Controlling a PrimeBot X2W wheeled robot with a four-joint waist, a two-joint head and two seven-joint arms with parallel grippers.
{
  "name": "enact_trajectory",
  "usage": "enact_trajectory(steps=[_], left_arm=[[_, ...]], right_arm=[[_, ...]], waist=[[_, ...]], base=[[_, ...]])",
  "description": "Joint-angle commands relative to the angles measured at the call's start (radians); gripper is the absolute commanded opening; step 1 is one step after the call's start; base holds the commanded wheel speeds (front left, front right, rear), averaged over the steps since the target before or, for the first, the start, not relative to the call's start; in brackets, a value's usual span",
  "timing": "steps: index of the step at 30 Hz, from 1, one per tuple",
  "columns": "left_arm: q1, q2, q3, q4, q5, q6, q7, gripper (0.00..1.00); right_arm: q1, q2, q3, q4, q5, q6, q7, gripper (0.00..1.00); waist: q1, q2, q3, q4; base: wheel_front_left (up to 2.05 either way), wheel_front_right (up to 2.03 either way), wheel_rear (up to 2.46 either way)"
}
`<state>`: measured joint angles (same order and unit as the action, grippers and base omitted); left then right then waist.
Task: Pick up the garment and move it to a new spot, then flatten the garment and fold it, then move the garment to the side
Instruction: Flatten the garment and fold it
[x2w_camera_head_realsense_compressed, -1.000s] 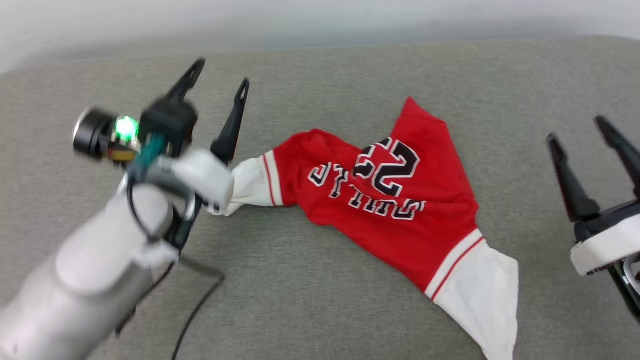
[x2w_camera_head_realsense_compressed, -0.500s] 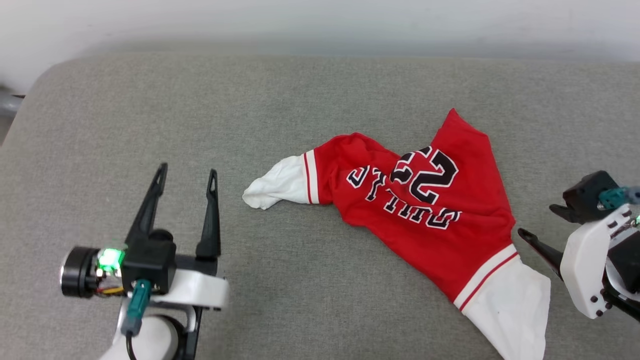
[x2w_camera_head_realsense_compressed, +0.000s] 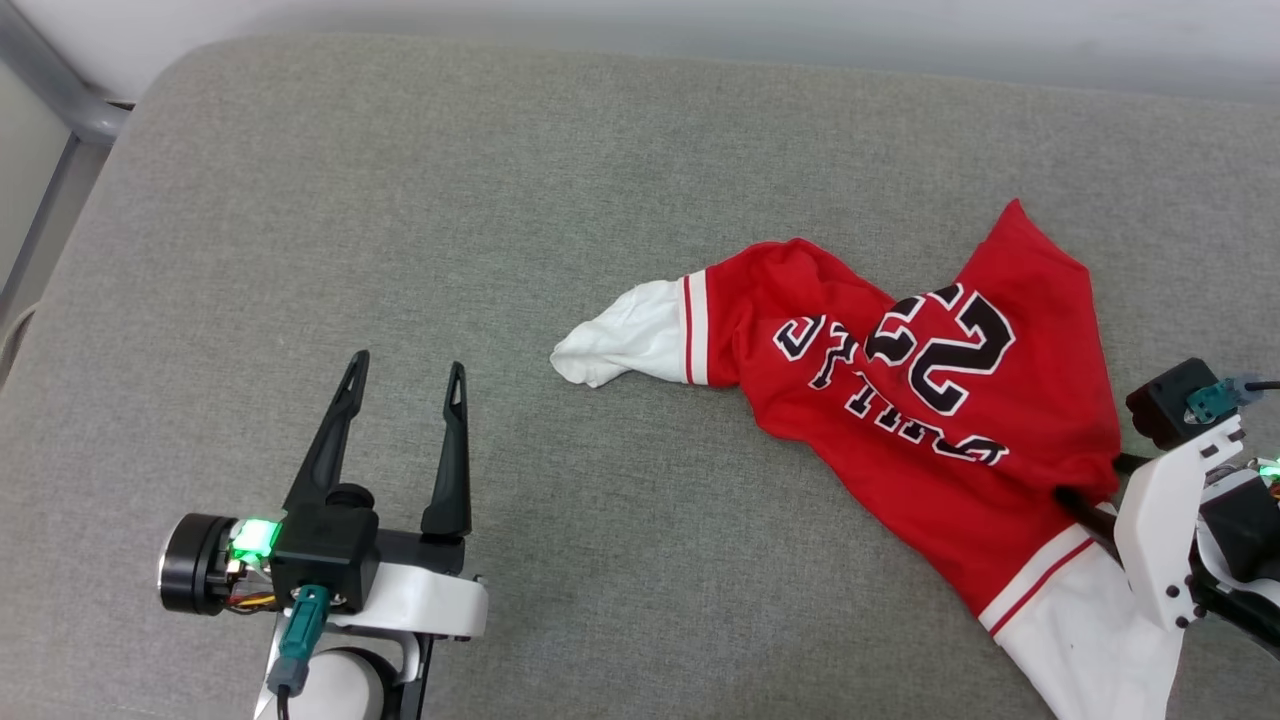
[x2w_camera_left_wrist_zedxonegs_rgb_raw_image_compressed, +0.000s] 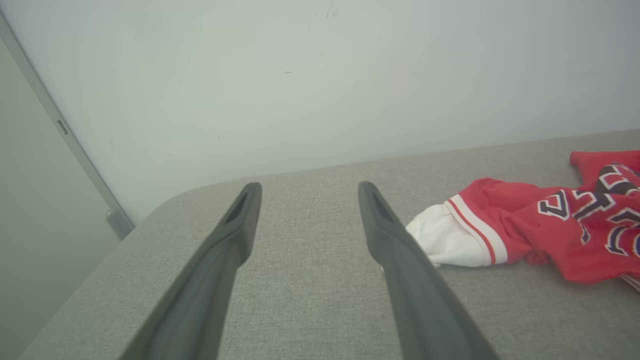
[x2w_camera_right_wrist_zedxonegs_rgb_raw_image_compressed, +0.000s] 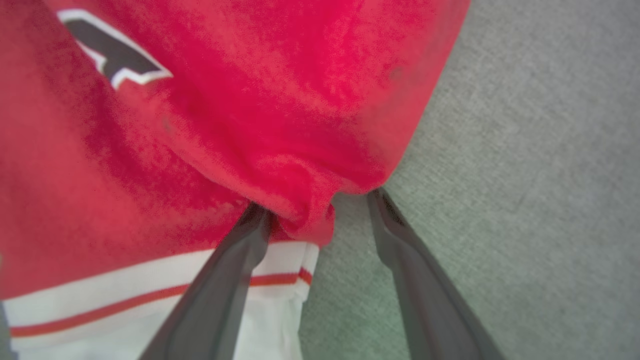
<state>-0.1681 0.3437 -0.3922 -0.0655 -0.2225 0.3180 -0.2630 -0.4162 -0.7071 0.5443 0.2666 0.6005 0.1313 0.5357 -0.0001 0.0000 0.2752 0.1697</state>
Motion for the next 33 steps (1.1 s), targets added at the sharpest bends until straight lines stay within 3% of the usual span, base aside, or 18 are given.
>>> enact_trajectory(steps=[1, 10, 18, 24, 33], left_arm=[[0.015, -0.01, 0.017, 0.003, 0.013, -0.01, -0.002, 1.0], [0.054, -0.075, 0.098, 0.001, 0.071, -0.078, -0.002, 1.0], [0.036, -0.119, 0.135, 0.003, 0.105, -0.131, -0.002, 1.0], [0.015, -0.157, 0.153, 0.011, 0.131, -0.167, -0.002, 1.0], [-0.002, -0.2, 0.182, 0.027, 0.158, -0.207, -0.002, 1.0]], right_arm=[[-0.001, 0.01, 0.021, 0.02, 0.011, -0.001, -0.026, 0.0], [-0.049, -0.051, -0.073, -0.093, 0.051, -0.001, -0.22, 0.0], [-0.11, -0.071, -0.18, -0.123, 0.045, -0.001, -0.201, 0.0], [-0.231, -0.043, -0.209, 0.049, -0.01, -0.001, -0.182, 0.0], [-0.349, 0.042, -0.248, 0.452, -0.131, -0.001, -0.203, 0.0]], waist=[[0.0001, 0.0, 0.001, -0.004], [0.0001, 0.0, -0.02, -0.043], [0.0001, 0.0, 0.007, -0.021], [0.0001, 0.0, 0.047, 0.022], [0.0001, 0.0, 0.09, 0.07]], base=[[0.0, 0.0, 0.0], [0.0, 0.0, 0.0], [0.0, 0.0, 0.0], [0.0, 0.0, 0.0], [0.0, 0.0, 0.0]])
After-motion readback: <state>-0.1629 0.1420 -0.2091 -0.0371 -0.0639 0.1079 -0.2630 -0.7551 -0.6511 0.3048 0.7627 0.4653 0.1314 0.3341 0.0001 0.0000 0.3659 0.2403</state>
